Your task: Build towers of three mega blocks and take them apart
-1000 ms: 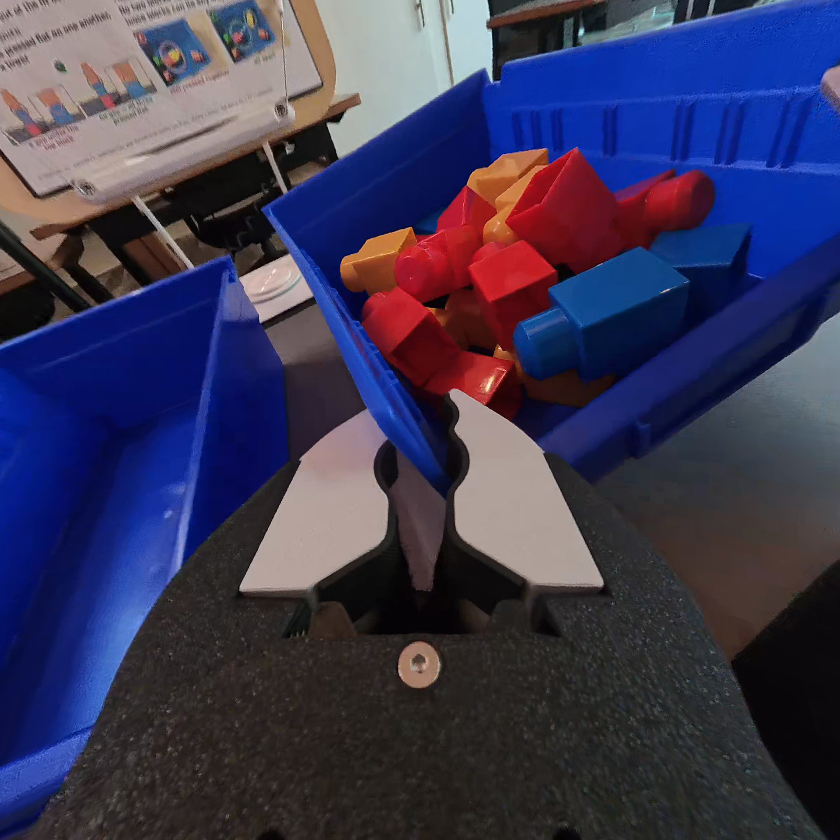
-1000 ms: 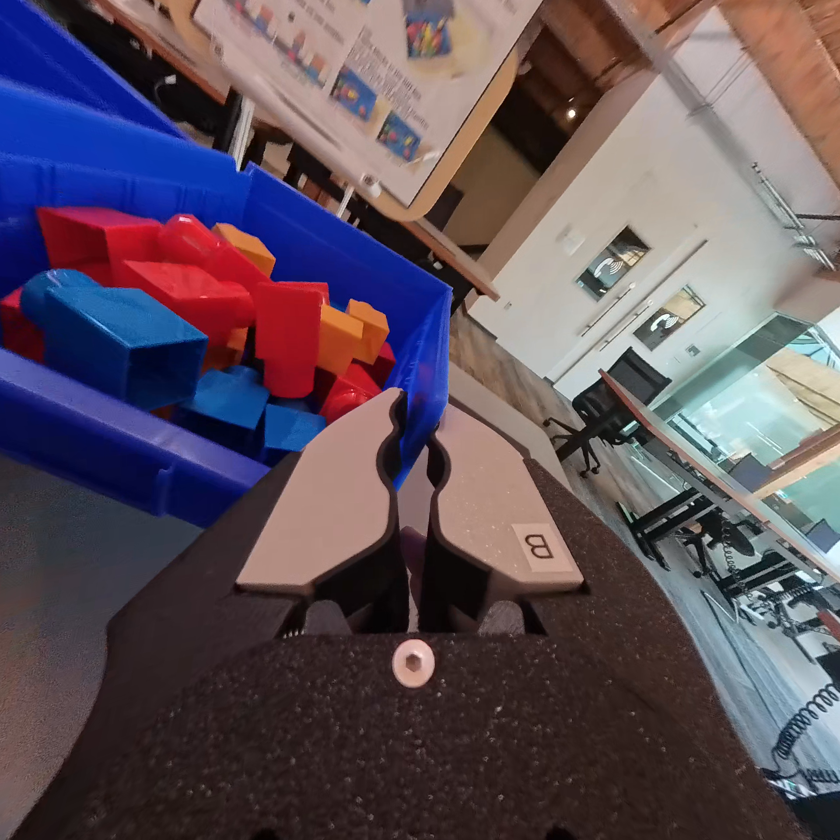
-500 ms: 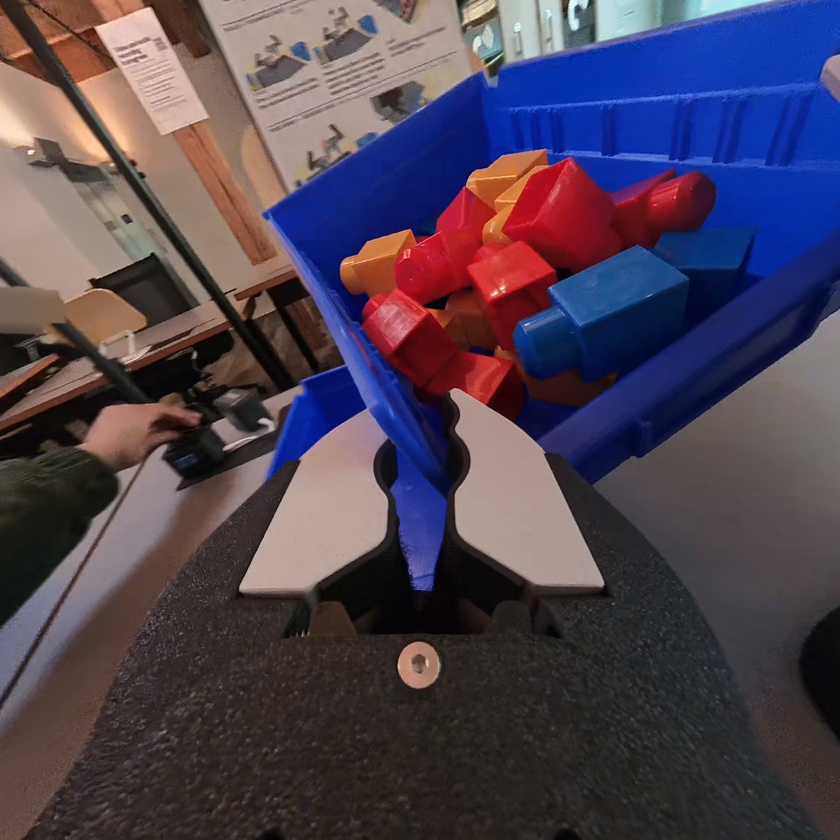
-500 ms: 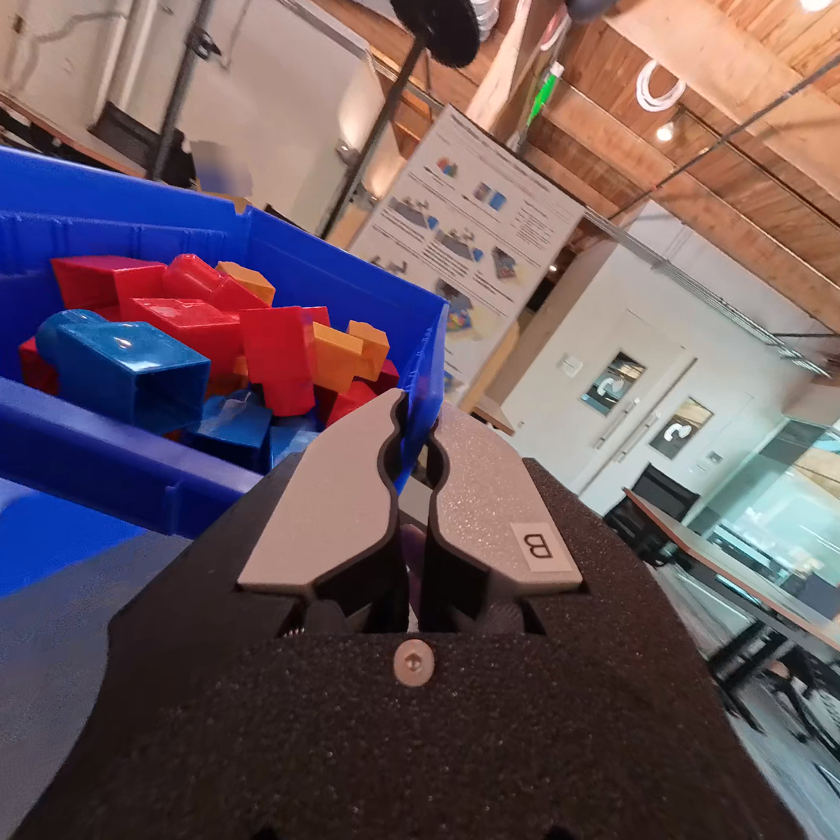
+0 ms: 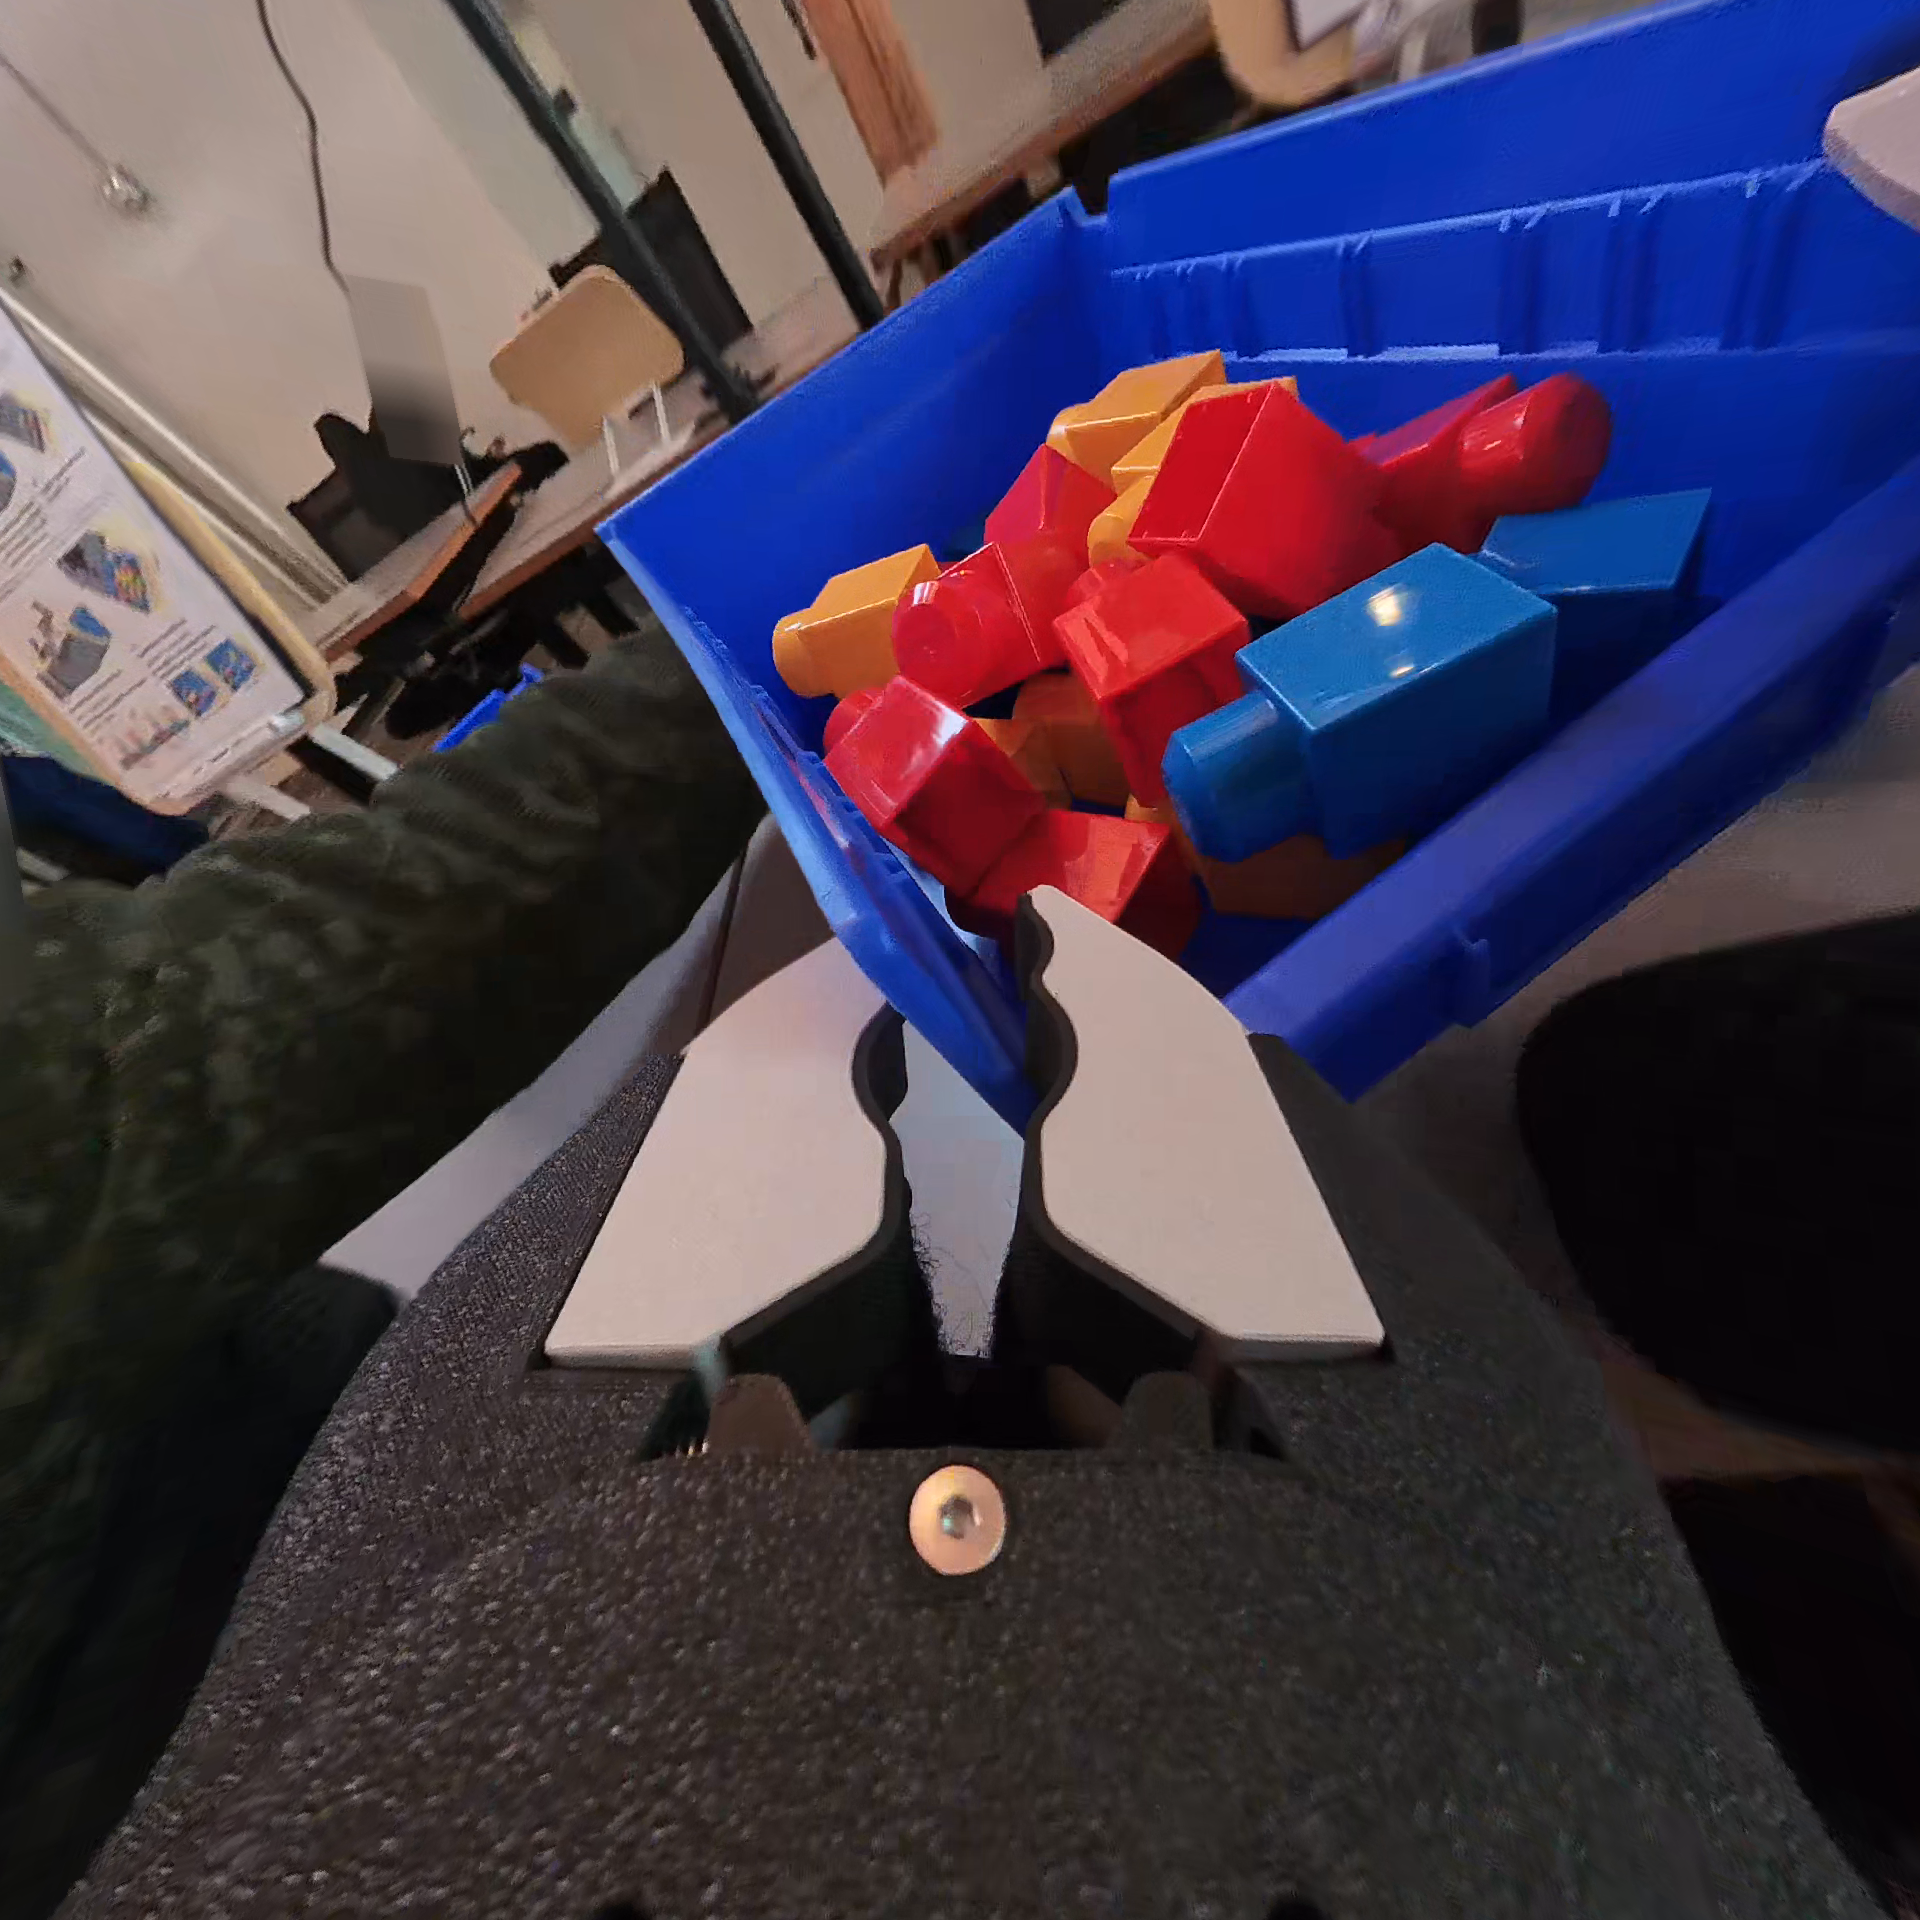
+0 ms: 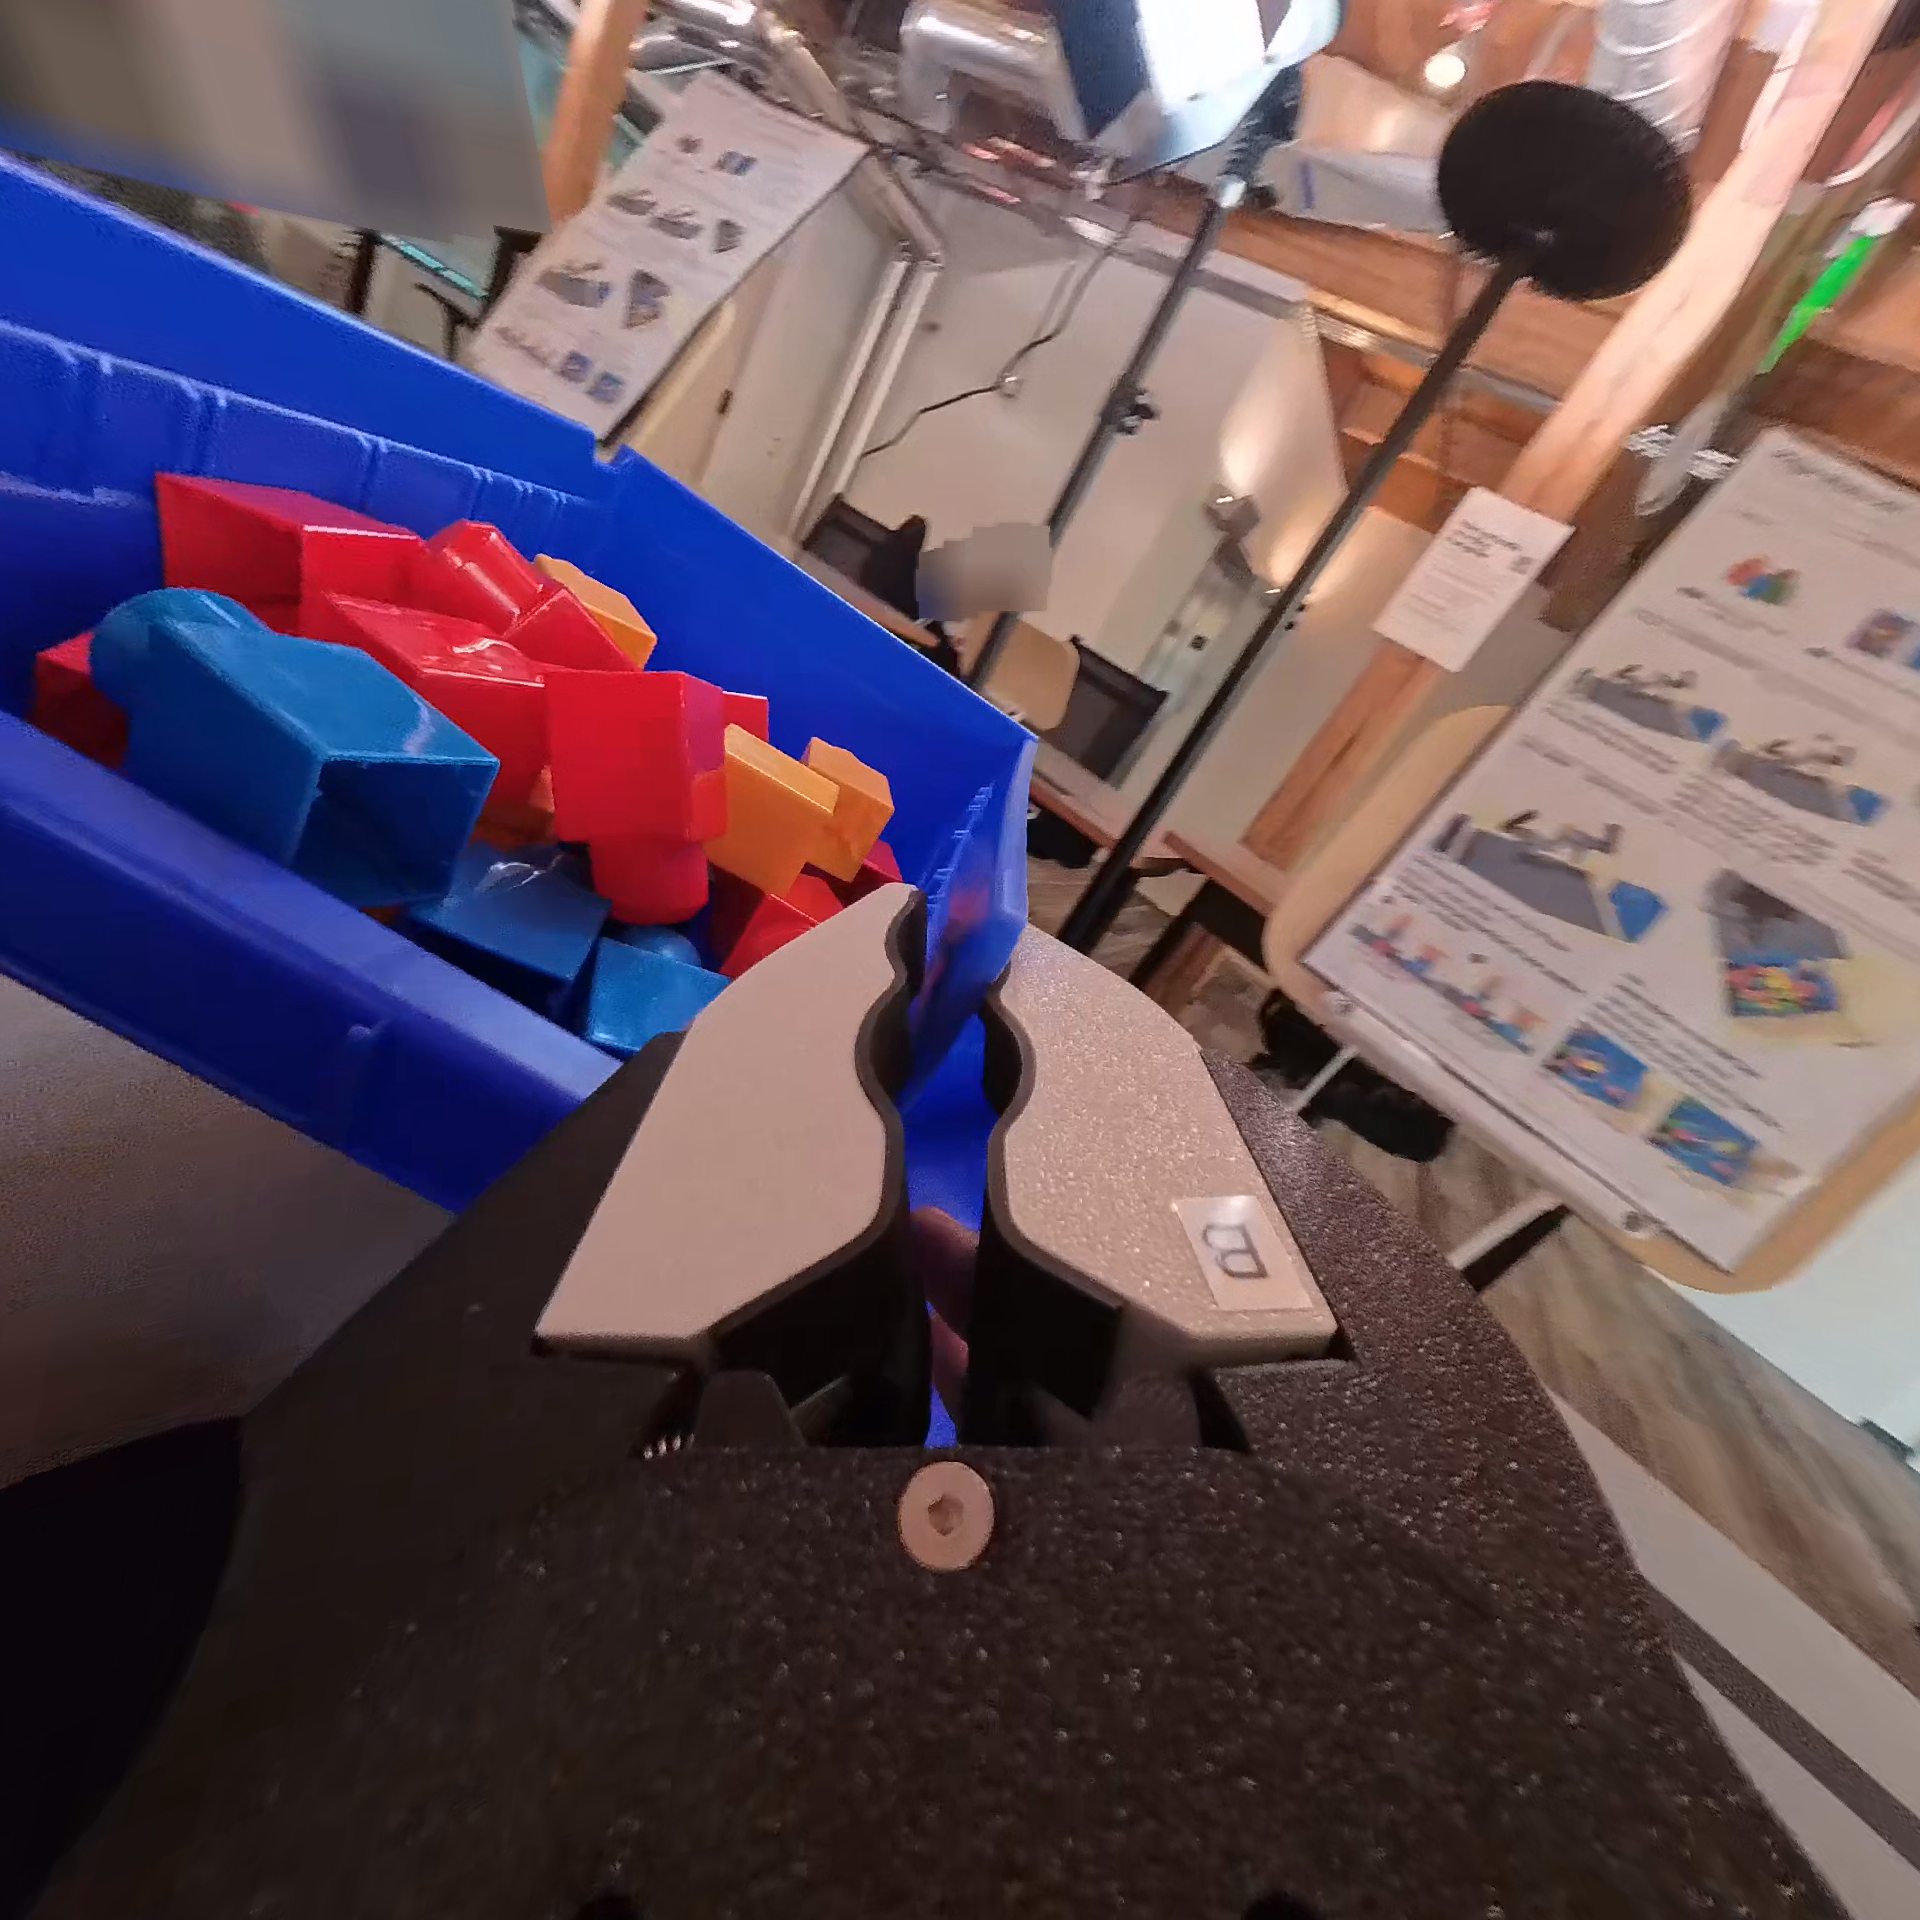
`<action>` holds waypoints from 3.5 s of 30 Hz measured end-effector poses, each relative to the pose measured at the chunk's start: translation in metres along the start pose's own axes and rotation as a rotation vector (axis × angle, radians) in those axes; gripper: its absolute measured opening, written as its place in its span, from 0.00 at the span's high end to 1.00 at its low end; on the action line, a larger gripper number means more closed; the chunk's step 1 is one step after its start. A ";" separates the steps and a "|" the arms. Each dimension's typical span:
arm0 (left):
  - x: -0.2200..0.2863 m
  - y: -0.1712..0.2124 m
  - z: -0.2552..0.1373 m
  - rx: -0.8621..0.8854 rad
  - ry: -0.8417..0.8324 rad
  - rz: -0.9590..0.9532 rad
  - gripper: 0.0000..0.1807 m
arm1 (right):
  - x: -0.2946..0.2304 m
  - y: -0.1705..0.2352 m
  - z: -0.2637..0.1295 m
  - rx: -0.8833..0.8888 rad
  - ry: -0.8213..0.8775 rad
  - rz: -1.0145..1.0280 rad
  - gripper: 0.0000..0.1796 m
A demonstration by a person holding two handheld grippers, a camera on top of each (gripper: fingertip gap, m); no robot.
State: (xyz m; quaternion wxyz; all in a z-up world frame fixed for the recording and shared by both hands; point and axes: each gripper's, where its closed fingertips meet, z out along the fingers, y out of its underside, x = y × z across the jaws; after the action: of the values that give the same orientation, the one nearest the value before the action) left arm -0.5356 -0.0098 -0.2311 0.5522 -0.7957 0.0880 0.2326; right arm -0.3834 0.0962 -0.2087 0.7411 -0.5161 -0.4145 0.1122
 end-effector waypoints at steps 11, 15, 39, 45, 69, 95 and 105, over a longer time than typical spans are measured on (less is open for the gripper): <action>-0.024 0.047 -0.038 -0.125 -0.080 0.003 0.90 | -0.064 -0.006 0.000 0.014 -0.181 0.026 0.94; -0.011 0.077 -0.024 -0.193 -0.016 -0.032 0.90 | -0.082 0.023 0.002 -0.093 -0.237 -0.017 0.94; 0.061 -0.003 0.026 0.138 0.060 0.112 0.74 | 0.065 0.146 -0.026 -0.534 -0.008 0.265 0.51; 0.129 -0.059 0.033 0.277 0.295 -0.009 0.73 | 0.082 0.192 -0.023 -0.711 0.079 0.175 0.88; 0.332 -0.159 0.077 0.419 0.616 0.042 1.00 | 0.243 0.170 -0.195 -0.656 0.410 -0.102 0.93; 0.554 -0.259 0.081 0.405 1.048 0.169 0.97 | 0.365 0.272 -0.396 -0.998 0.989 0.187 0.91; 0.381 -0.222 0.037 0.396 0.934 -0.056 0.71 | 0.351 0.202 -0.322 -0.453 0.736 0.296 0.56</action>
State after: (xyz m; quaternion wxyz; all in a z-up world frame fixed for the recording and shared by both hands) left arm -0.1239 0.1522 -0.2333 0.6002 -0.6968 0.3468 -0.1842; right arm 0.1265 0.1781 -0.2470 0.6835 -0.7244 -0.0593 -0.0673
